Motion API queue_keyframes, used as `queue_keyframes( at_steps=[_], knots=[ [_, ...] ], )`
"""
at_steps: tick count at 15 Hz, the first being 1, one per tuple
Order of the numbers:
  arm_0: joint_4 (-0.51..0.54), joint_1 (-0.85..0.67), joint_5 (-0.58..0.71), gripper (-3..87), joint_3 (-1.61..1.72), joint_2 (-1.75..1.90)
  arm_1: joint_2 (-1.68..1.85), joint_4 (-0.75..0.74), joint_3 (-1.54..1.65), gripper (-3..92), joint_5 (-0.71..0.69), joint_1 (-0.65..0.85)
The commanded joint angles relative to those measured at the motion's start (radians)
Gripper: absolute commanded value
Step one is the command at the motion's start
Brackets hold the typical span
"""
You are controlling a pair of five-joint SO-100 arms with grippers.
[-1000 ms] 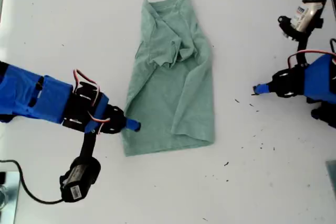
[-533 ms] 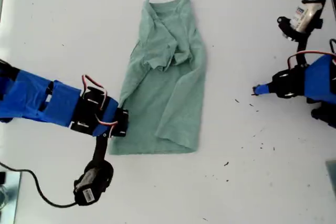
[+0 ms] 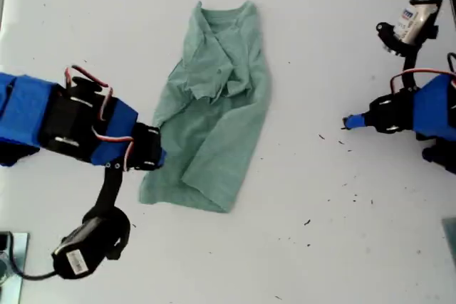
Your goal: Fold t shirt
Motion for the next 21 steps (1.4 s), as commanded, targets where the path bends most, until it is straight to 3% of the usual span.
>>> queue_keyframes(
  at_steps=[1, 5, 6, 7, 11, 13, 15, 17, 20, 21],
  knots=[
    [0.002, -0.012, 0.094, -0.1, -0.488, -0.319, 0.015, 0.002, 0.04, 2.5, -0.005, -0.009],
    [-0.282, -0.031, 0.259, 1.2, -0.598, -0.558, 0.014, 0.002, 0.04, 2.5, 0.002, -0.011],
    [-0.324, -0.04, 0.287, 14.2, -0.6, -0.611, 0.014, 0.002, 0.04, 2.5, 0.002, -0.011],
    [-0.316, -0.046, 0.29, 32.9, -0.598, -0.64, 0.012, 0.002, 0.04, 2.5, 0.006, -0.011],
    [-0.103, -0.098, 0.311, 34.1, -0.569, -0.239, 0.011, 0.002, 0.04, 2.5, 0.005, -0.008],
    [-0.061, -0.144, 0.337, 31.9, -0.446, 0.097, 0.011, 0.002, 0.04, 2.5, 0.006, -0.006],
    [-0.069, -0.212, 0.308, 27.0, -0.046, 0.436, 0.011, 0.002, 0.04, 2.5, 0.006, -0.005],
    [-0.213, -0.222, 0.252, 24.2, 0.483, 0.742, 0.009, 0.002, 0.04, 2.5, 0.008, -0.003],
    [-0.515, -0.115, 0.054, 20.9, 1.195, 1.118, 0.006, 0.002, 0.04, 2.5, 0.011, 0.0],
    [-0.557, -0.091, -0.02, 19.2, 1.364, 1.209, 0.005, 0.002, 0.04, 2.5, 0.015, 0.0]
  ],
)
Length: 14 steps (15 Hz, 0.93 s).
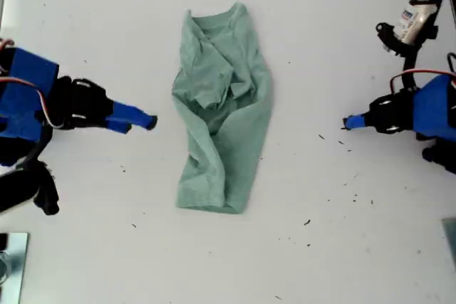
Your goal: Fold t shirt
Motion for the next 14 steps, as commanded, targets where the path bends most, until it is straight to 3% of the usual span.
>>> queue_keyframes(
  at_steps=[1, 2, 4, 7, 8, 9, 10, 11, 14],
  knots=[
    [-0.098, 0.06, -0.137, 17.3, 0.385, 0.239, 0.005, 0.002, 0.04, 2.5, 0.017, 0.008],
    [-0.086, 0.063, -0.186, 7.4, 0.48, 0.327, 0.003, 0.002, 0.04, 2.5, 0.017, 0.009],
    [-0.117, 0.051, -0.187, 1.7, 0.535, 0.393, 0.003, 0.002, 0.04, 2.5, 0.018, 0.006],
    [0.032, 0.064, -0.146, -0.2, 0.081, 0.008, -0.169, -0.103, -0.14, 2.5, 0.103, -0.097],
    [0.123, 0.084, -0.12, 1.5, -0.172, -0.206, -0.443, -0.146, -0.36, 2.3, 0.124, -0.14],
    [0.21, 0.11, -0.083, 22.8, -0.425, -0.41, -0.749, -0.141, -0.652, 8.7, 0.12, -0.184],
    [0.264, 0.13, -0.025, 31.9, -0.643, -0.577, -1.009, -0.109, -0.945, 28.9, 0.097, -0.225],
    [0.298, 0.14, 0.028, 33.9, -0.811, -0.715, -1.232, -0.046, -1.224, 34.8, 0.081, -0.259],
    [0.321, 0.167, 0.08, 35.0, -1.057, -0.991, -1.819, 0.209, -1.924, 36.0, 0.117, -0.319]
  ],
)
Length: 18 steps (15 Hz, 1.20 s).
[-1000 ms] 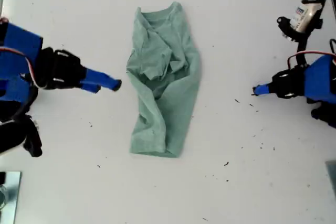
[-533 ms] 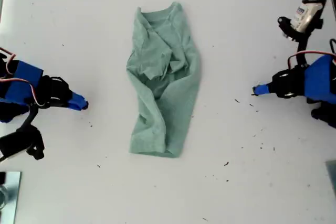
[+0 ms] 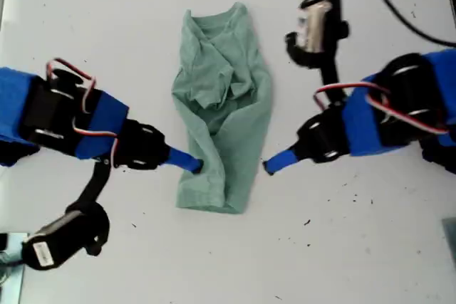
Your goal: Fold t shirt
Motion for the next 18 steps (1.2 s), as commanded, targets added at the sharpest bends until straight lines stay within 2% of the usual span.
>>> queue_keyframes(
  at_steps=[1, 4, 8, 13, 14, 15, 16, 18],
  knots=[
    [-0.002, 0.037, 0.015, 35.5, -0.175, -0.14, -0.364, 0.08, -0.499, 35.9, 0.049, -0.041],
    [-0.014, 0.048, 0.011, 36.6, -0.238, -0.304, -0.528, 0.044, -0.557, 32.9, 0.15, -0.071],
    [-0.021, 0.054, 0.015, 35.5, -0.268, -0.445, -0.713, -0.018, -0.635, 31.2, 0.215, -0.124],
    [-0.075, 0.081, 0.044, 15.9, -0.319, -0.589, -0.937, -0.187, -0.649, 29.2, 0.218, -0.117],
    [-0.081, 0.086, 0.055, 8.6, -0.344, -0.615, -0.963, -0.199, -0.649, 21.5, 0.213, -0.115],
    [-0.092, 0.091, 0.08, 0.4, -0.377, -0.64, -0.971, -0.186, -0.646, 5.9, 0.227, -0.121],
    [-0.097, 0.106, 0.098, -0.1, -0.419, -0.655, -0.966, -0.166, -0.646, 1.5, 0.227, -0.132],
    [-0.114, 0.144, 0.141, -0.2, -0.499, -0.657, -0.89, -0.155, -0.646, 1.5, 0.166, -0.158]
  ],
)
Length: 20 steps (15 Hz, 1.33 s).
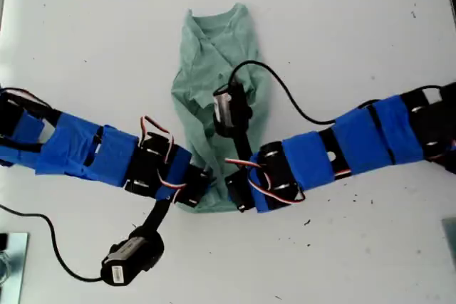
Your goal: Fold t shirt
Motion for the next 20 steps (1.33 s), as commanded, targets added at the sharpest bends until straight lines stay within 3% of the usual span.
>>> queue_keyframes(
  at_steps=[1, 5, 7, 9, 13, 14, 15, 16, 17, 18, 20],
  knots=[
    [-0.008, 0.081, 0.067, -0.2, -0.095, 0.011, 0.121, 0.034, 0.006, 1.5, -0.095, -0.046],
    [-0.097, 0.141, 0.167, -0.2, -0.152, 0.109, 0.399, 0.11, 0.005, 1.5, -0.21, -0.132],
    [-0.106, 0.112, 0.192, -0.2, -0.15, 0.175, 0.469, 0.126, 0.018, 1.6, -0.221, -0.101],
    [-0.1, 0.037, 0.232, -0.2, -0.132, 0.275, 0.557, 0.126, 0.086, 1.6, -0.256, 0.005],
    [0.023, -0.281, 0.287, -0.2, -0.037, 0.365, 0.583, 0.049, 0.221, 1.5, -0.388, 0.327],
    [0.043, -0.337, 0.301, 2.1, -0.038, 0.365, 0.581, -0.044, 0.285, 1.5, -0.407, 0.391],
    [0.054, -0.37, 0.31, 14.9, -0.04, 0.385, 0.581, -0.092, 0.316, 5.8, -0.417, 0.44],
    [0.071, -0.394, 0.325, 25.3, -0.035, 0.42, 0.584, -0.097, 0.31, 22.7, -0.439, 0.479],
    [0.094, -0.425, 0.334, 28.6, -0.009, 0.486, 0.627, -0.11, 0.31, 31.3, -0.48, 0.52],
    [0.097, -0.472, 0.319, 30.4, 0.064, 0.581, 0.698, -0.115, 0.328, 28.5, -0.5, 0.566],
    [0.037, -0.574, 0.302, 30.5, 0.325, 0.844, 1.005, -0.288, 0.618, 24.8, -0.514, 0.66]
  ],
)
